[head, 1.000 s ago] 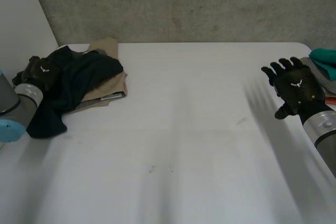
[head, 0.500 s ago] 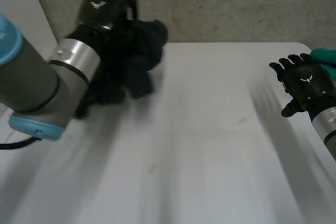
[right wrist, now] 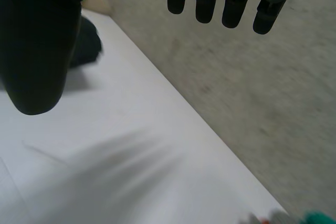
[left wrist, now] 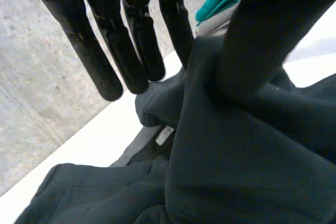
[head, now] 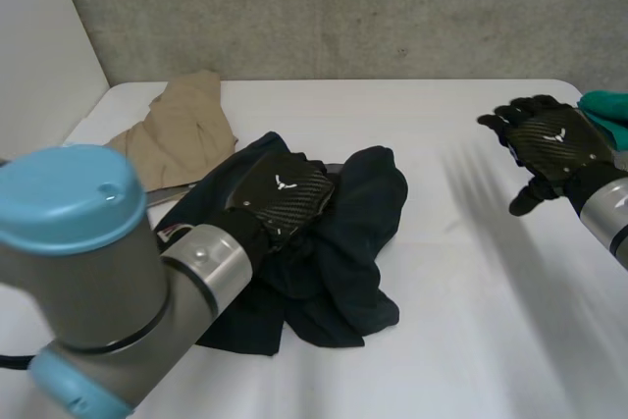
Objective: Fold the laundry.
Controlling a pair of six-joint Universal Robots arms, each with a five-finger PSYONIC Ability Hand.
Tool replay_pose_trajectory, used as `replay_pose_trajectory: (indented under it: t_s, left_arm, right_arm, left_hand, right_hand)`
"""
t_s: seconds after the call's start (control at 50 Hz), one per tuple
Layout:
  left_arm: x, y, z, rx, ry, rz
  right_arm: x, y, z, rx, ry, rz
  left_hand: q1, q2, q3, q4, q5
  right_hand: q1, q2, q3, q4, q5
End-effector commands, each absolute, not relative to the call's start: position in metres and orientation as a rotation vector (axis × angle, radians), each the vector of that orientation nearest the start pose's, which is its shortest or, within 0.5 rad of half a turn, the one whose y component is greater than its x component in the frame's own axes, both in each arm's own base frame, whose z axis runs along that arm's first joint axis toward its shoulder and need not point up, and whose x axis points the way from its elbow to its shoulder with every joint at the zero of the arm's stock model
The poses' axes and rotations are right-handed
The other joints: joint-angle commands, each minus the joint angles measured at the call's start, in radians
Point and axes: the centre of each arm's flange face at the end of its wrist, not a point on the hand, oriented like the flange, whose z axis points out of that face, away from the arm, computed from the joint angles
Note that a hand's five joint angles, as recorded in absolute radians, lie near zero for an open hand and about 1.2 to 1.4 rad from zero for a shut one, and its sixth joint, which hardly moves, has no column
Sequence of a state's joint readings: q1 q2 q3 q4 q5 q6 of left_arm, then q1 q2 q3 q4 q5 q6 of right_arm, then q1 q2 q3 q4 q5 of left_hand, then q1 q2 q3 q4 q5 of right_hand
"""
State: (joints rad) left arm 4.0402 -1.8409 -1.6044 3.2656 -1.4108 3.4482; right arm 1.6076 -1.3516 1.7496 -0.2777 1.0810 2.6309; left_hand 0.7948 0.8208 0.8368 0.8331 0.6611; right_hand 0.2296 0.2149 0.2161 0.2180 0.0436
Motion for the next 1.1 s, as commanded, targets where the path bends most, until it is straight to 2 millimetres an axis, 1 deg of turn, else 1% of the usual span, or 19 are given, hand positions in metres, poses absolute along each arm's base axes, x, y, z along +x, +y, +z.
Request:
replay_pose_trajectory:
  t_s: [0.02, 0.06, 0.14, 0.18, 0.3, 0.52, 0.62, 0.66, 0.68, 0.7, 0.74, 0.8, 0.84, 0.9, 0.92, 0.94, 1.0, 1.06, 1.1]
  left_arm:
    - [-0.309, -0.157, 0.243, 1.393, 2.275, -2.254]
    - [-0.305, -0.155, 0.244, 1.363, 2.277, -2.25]
    - [-0.297, -0.157, 0.242, 1.246, 2.284, -2.213]
    - [-0.292, -0.161, 0.237, 1.161, 2.298, -2.171]
    - [-0.291, -0.167, 0.216, 1.036, 2.4, -2.065]
    - [-0.306, -0.17, 0.185, 1.019, 2.543, -2.001]
    - [-0.321, -0.174, 0.176, 1.036, 2.544, -2.035]
    - [-0.323, -0.175, 0.175, 1.036, 2.544, -2.044]
    - [-0.326, -0.176, 0.175, 1.035, 2.539, -2.058]
    - [-0.327, -0.177, 0.176, 1.031, 2.531, -2.071]
    - [-0.328, -0.179, 0.178, 1.02, 2.521, -2.096]
    - [-0.33, -0.183, 0.189, 0.998, 2.491, -2.154]
    - [-0.331, -0.185, 0.196, 0.987, 2.474, -2.182]
    - [-0.332, -0.188, 0.225, 0.957, 2.401, -2.299]
    - [-0.331, -0.19, 0.243, 0.929, 2.357, -2.375]
    - [-0.33, -0.191, 0.25, 0.915, 2.339, -2.403]
    - [-0.324, -0.197, 0.282, 0.856, 2.257, -2.51]
    - [-0.32, -0.203, 0.3, 0.862, 2.224, -2.556]
    - [-0.319, -0.206, 0.305, 0.9, 2.225, -2.562]
  right_arm:
    - [0.201, -0.339, 0.205, -1.179, 1.906, -1.932]
    - [0.205, -0.347, 0.203, -1.208, 1.882, -1.932]
    - [0.234, -0.353, 0.201, -1.345, 1.738, -1.952]
    - [0.244, -0.358, 0.191, -1.41, 1.682, -1.935]
    - [0.254, -0.366, 0.166, -1.516, 1.562, -1.88]
    - [0.274, -0.378, 0.127, -1.601, 1.397, -1.928]
    - [0.283, -0.382, 0.118, -1.611, 1.344, -1.972]
    - [0.286, -0.382, 0.12, -1.609, 1.327, -1.988]
    - [0.286, -0.383, 0.12, -1.61, 1.323, -1.991]
    - [0.287, -0.382, 0.121, -1.609, 1.314, -1.991]
    - [0.286, -0.383, 0.123, -1.607, 1.319, -1.994]
    - [0.287, -0.381, 0.126, -1.606, 1.331, -1.996]
    - [0.286, -0.38, 0.144, -1.602, 1.322, -2.036]
    - [0.278, -0.381, 0.177, -1.562, 1.378, -2.128]
    - [0.276, -0.381, 0.186, -1.544, 1.401, -2.157]
    - [0.269, -0.381, 0.205, -1.491, 1.473, -2.209]
    - [0.262, -0.378, 0.229, -1.429, 1.559, -2.267]
    - [0.246, -0.362, 0.268, -1.36, 1.659, -2.315]
    - [0.237, -0.338, 0.298, -1.35, 1.685, -2.314]
  left_hand:
    - [-0.299, -0.325, -0.341, -0.338, -0.34]
    - [-0.32, -0.346, -0.362, -0.358, -0.361]
    - [-0.393, -0.419, -0.435, -0.432, -0.434]
    - [-0.417, -0.443, -0.459, -0.455, -0.458]
    - [-0.443, -0.469, -0.485, -0.482, -0.484]
    - [-0.37, -0.396, -0.412, -0.408, -0.411]
    - [-0.028, -0.054, -0.07, -0.066, -0.068]
    - [0.146, 0.12, 0.104, 0.108, 0.105]
    - [0.33, 0.304, 0.288, 0.292, 0.289]
    - [0.419, 0.393, 0.377, 0.381, 0.378]
    - [0.6, 0.574, 0.558, 0.562, 0.559]
    - [0.601, 0.575, 0.559, 0.563, 0.561]
    - [0.601, 0.575, 0.559, 0.563, 0.561]
    - [0.601, 0.575, 0.559, 0.563, 0.561]
    - [0.601, 0.575, 0.559, 0.563, 0.561]
    - [0.601, 0.575, 0.559, 0.563, 0.561]
    - [0.601, 0.575, 0.559, 0.563, 0.561]
    - [0.601, 0.575, 0.559, 0.563, 0.561]
    - [0.601, 0.575, 0.559, 0.563, 0.561]
  right_hand:
    - [-0.055, -0.04, -0.042, -0.043, -0.044]
    - [-0.055, -0.04, -0.042, -0.043, -0.044]
    - [-0.055, -0.04, -0.042, -0.043, -0.044]
    - [-0.055, -0.04, -0.042, -0.043, -0.044]
    - [-0.048, -0.033, -0.034, -0.036, -0.036]
    - [0.093, 0.108, 0.107, 0.105, 0.105]
    - [0.298, 0.313, 0.312, 0.31, 0.31]
    - [0.565, 0.579, 0.578, 0.576, 0.576]
    - [0.665, 0.679, 0.678, 0.676, 0.676]
    - [0.895, 0.91, 0.909, 0.907, 0.907]
    - [1.102, 1.117, 1.116, 1.114, 1.114]
    - [1.167, 1.181, 1.18, 1.178, 1.178]
    - [1.167, 1.181, 1.18, 1.178, 1.178]
    - [1.167, 1.181, 1.18, 1.178, 1.178]
    - [1.167, 1.181, 1.18, 1.178, 1.178]
    - [1.167, 1.181, 1.18, 1.178, 1.178]
    - [1.167, 1.181, 1.18, 1.178, 1.178]
    - [1.167, 1.181, 1.18, 1.178, 1.178]
    - [1.167, 1.181, 1.18, 1.178, 1.178]
